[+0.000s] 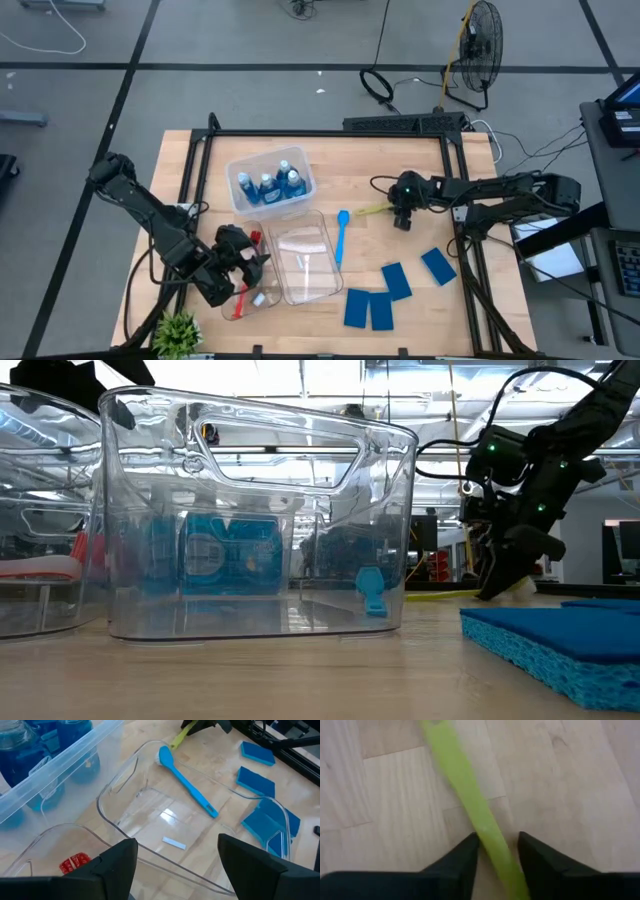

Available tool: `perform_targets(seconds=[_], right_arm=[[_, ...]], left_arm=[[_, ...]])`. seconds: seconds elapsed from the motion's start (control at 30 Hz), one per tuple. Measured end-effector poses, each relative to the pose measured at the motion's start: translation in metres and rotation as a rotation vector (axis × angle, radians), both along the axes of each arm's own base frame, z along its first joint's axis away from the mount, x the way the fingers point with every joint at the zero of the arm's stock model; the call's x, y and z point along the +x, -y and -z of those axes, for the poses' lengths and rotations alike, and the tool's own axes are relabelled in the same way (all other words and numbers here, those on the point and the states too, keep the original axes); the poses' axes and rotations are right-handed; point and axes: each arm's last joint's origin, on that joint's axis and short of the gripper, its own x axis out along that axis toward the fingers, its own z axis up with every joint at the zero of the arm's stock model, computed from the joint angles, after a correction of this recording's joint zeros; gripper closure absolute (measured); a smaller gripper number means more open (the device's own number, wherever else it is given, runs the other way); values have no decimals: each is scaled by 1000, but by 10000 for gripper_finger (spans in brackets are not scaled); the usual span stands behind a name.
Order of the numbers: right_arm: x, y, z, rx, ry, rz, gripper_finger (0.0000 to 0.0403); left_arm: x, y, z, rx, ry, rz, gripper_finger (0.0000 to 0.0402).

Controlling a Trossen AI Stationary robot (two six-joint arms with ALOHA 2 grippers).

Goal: Pick & Place Kitchen Sink Supplies
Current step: Put the green dishwashing brush into the left transparent bin

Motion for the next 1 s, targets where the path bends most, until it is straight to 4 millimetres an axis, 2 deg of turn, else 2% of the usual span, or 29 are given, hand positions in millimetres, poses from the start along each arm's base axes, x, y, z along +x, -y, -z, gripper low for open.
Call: perform_targets(seconds=[0.17,0.4,0.67,0.8,0.9,1.0], right_arm=[[0,0,0,-1,0,10,369],[7,-2,-4,-33,81,-14,370],[28,-12,-44,-169,463,-104,370],[34,-27,-67,-143,687,-237,370],[40,-44,-82,-66,857,-386,370],[43,-59,-88,10,946,-522,370]], left_arm=[[0,0,0,4,-2,4,133],[0,0,0,14,-6,11,137],[13,-6,-6,150,45,45,133],[30,-11,-13,264,95,74,133],[48,-14,-14,387,102,107,133],[72,-17,-11,520,86,199,133]])
